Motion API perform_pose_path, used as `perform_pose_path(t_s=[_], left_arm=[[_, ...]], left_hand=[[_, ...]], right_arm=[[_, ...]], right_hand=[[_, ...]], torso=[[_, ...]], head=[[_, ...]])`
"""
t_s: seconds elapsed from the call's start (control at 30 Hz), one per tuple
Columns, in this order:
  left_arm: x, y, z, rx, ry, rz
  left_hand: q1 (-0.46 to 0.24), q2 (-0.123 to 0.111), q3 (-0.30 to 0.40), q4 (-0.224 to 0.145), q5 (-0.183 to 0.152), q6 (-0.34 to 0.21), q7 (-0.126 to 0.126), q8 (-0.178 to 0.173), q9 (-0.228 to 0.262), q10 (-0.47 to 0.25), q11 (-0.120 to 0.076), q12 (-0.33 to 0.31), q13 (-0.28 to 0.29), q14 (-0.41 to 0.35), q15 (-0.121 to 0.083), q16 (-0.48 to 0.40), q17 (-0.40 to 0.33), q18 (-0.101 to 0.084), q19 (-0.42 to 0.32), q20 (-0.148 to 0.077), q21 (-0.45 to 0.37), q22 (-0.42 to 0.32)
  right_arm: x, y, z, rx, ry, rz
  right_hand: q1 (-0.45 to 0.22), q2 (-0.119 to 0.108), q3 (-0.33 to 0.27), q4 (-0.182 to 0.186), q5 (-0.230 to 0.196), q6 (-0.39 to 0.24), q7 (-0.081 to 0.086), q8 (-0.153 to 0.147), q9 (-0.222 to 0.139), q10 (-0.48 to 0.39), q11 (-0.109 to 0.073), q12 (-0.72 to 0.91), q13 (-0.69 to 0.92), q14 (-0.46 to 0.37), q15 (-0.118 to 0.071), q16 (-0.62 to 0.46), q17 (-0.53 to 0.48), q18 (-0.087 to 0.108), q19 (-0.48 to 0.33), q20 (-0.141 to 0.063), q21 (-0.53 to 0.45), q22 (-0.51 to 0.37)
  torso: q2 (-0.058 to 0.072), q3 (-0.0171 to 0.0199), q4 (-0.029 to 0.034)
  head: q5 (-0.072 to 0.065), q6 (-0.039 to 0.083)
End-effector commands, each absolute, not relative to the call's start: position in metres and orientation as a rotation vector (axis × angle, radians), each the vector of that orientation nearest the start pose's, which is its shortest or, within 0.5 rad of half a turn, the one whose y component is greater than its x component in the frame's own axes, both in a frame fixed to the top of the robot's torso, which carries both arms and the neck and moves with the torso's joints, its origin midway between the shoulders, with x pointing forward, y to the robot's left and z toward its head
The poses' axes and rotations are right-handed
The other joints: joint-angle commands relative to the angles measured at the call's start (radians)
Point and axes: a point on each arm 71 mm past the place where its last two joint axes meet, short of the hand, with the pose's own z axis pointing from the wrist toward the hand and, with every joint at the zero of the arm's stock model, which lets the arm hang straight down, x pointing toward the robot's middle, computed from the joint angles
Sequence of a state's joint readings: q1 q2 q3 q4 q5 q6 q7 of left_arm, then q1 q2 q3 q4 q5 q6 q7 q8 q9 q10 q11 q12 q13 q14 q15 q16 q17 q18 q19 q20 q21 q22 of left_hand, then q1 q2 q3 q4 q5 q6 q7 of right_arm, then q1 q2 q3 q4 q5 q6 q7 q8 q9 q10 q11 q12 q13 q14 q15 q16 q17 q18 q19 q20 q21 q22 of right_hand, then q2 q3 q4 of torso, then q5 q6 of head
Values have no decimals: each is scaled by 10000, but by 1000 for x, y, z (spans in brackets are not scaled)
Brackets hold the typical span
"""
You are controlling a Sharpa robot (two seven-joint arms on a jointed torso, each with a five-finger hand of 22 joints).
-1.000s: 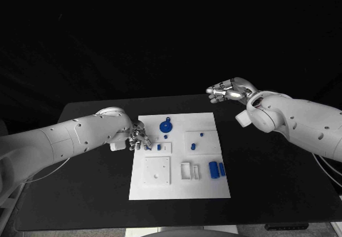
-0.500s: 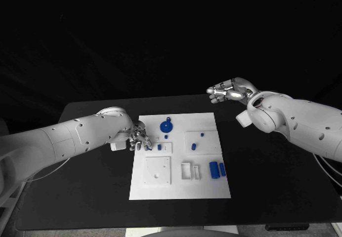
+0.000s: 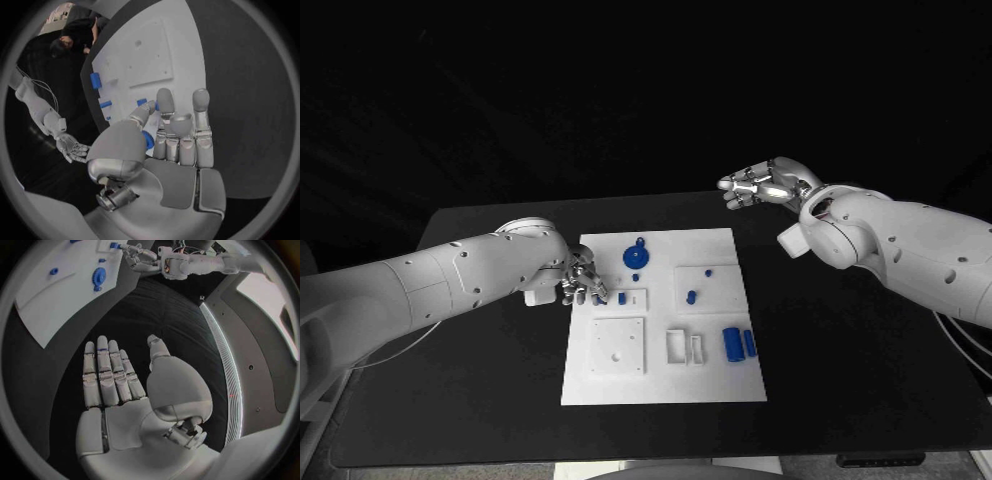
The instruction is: Assemble the parts on the task board
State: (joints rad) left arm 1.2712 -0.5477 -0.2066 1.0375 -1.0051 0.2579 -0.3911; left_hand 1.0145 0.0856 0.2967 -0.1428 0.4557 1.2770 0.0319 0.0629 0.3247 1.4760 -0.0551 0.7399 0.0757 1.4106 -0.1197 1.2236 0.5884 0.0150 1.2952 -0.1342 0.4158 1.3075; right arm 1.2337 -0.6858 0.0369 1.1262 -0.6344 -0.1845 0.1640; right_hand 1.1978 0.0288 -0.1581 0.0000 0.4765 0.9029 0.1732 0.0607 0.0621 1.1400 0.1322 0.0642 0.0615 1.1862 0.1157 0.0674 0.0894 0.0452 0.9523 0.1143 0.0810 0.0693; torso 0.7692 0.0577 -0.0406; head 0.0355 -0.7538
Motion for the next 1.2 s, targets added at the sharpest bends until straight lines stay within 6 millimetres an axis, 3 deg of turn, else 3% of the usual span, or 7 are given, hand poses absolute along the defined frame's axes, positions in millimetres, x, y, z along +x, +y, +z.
perform_pose_path(t_s=[0.03, 1.2], left_arm=[[542, 209, -266, -1667, 24247, -2807], [538, 208, -268, -1176, 24368, -2645]], left_hand=[[62, 78, 1368, -1307, 49, 338, -300, 35, 12, 395, -280, 44, -7, 25, -7, -6, -17, 66, -52, -21, 51, 196], [148, 56, 1380, -1318, 56, 332, -298, 33, 39, 397, -306, 14, -4, 53, -21, -18, 53, 49, -53, -39, 62, 199]], right_arm=[[565, -238, -166, 5807, 16321, 11091], [564, -238, -167, 5816, 16349, 11089]], right_hand=[[-59, 7, 7, -71, 56, -73, -18, -10, -11, -49, 1, -31, -9, -65, 13, -52, -16, -76, -54, 20, -8, -16], [-59, 7, 7, -71, 56, -73, -18, -10, -11, -49, 1, -31, -9, -65, 13, -52, -16, -76, -54, 20, -8, -16]], torso=[[2, -3, -2], [0, -5, 9]], head=[[-2, -3], [-1, -36]])
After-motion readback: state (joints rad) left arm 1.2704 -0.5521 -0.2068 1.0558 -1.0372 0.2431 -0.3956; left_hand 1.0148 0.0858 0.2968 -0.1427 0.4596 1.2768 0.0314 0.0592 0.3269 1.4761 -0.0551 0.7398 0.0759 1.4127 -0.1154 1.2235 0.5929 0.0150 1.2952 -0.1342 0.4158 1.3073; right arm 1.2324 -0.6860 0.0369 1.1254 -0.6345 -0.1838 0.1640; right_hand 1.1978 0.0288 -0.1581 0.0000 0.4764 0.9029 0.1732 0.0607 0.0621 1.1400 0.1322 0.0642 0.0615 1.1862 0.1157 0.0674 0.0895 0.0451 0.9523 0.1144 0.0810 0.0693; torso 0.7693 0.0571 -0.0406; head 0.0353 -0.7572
